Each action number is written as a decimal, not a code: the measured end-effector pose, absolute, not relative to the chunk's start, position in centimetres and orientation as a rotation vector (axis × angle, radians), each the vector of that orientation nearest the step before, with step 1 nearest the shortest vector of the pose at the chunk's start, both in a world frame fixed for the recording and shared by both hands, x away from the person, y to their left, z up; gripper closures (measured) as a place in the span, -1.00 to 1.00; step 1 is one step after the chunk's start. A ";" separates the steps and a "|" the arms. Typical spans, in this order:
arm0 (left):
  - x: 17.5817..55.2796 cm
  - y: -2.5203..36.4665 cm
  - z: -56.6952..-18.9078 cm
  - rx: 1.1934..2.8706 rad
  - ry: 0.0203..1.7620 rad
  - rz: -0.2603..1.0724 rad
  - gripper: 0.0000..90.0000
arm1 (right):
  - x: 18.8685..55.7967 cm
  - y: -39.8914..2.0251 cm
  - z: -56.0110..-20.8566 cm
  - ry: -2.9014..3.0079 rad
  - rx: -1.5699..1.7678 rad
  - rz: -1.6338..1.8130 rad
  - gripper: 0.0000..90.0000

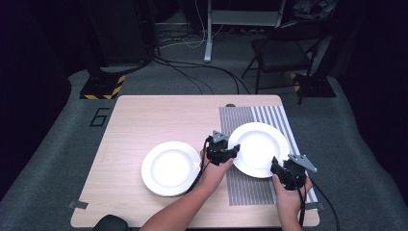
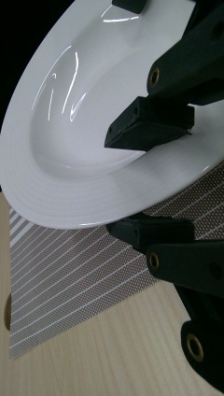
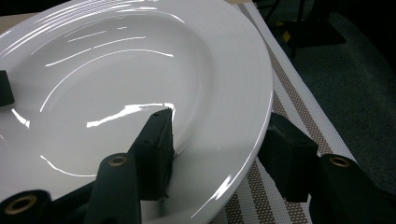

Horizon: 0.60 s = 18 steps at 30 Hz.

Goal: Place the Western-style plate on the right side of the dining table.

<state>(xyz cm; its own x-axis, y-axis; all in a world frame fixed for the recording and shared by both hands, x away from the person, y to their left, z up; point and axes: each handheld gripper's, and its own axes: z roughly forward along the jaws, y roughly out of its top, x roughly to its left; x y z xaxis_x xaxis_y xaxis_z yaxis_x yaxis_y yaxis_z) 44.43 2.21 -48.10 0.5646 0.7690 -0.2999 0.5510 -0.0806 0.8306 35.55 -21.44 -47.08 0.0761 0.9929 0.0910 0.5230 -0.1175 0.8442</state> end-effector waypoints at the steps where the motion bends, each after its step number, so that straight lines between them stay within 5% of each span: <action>1: 44.4 2.2 -48.2 1.756 1.098 0.262 0.26 | 35.5 -21.4 -47.2 1.513 1.721 0.937 0.01; 18: 44.5 1.6 -49.7 1.786 1.112 0.272 0.26 | 35.7 -21.9 -48.8 1.531 1.742 0.883 0.01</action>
<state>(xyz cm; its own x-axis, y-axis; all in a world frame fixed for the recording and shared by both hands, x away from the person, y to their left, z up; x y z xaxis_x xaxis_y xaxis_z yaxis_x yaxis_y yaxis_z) 44.51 1.58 -49.69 0.5568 0.7812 -0.2823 0.5629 -0.1050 0.8198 35.66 -21.88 -48.80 0.0921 0.9934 0.0690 0.5571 -0.1088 0.8233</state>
